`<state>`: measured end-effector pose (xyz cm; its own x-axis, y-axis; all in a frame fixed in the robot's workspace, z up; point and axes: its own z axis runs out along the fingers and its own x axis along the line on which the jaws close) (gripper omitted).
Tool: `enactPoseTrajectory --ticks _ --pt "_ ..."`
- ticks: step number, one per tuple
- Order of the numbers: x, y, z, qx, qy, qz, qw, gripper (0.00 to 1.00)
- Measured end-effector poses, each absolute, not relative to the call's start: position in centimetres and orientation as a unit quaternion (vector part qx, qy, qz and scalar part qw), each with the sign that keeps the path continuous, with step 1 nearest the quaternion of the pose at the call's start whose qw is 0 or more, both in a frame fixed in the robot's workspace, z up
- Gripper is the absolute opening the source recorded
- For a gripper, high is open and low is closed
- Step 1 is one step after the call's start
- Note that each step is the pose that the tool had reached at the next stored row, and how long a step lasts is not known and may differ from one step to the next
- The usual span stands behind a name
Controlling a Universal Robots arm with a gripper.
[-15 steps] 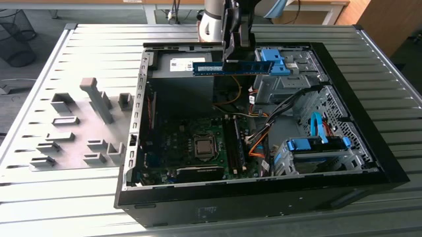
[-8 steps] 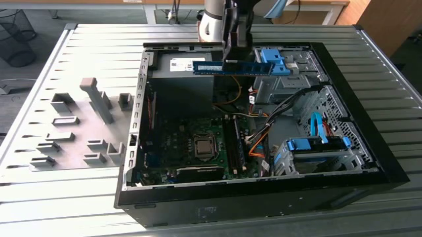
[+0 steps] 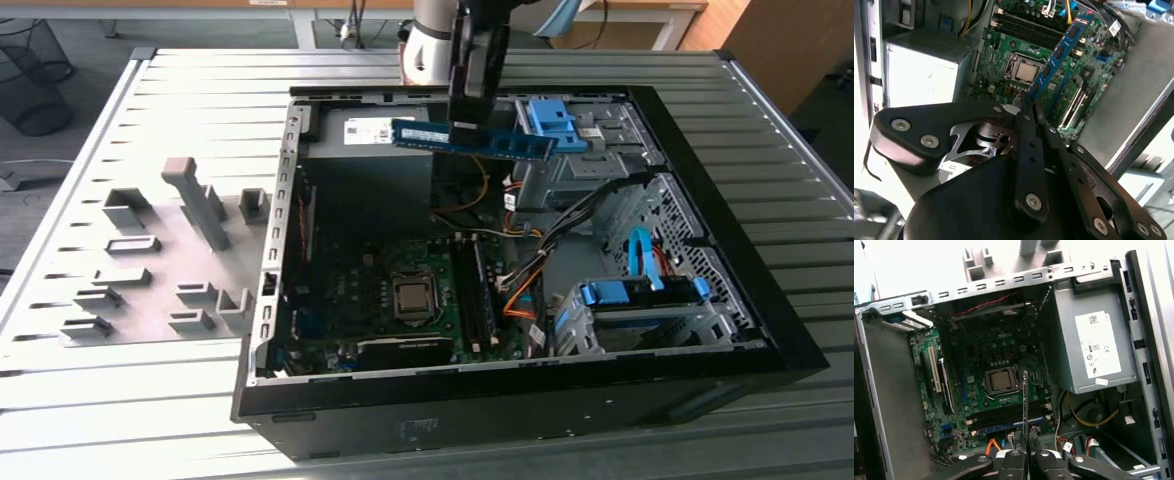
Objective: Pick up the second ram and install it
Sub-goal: 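Insert the second ram into the second slot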
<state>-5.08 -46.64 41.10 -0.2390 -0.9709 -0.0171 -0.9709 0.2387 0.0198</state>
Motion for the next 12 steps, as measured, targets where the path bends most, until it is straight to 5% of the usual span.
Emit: enactPoseTrajectory --ticks 12 --pt "-5.08 -46.65 40.73 -0.527 0.85 0.013 0.002 0.14"
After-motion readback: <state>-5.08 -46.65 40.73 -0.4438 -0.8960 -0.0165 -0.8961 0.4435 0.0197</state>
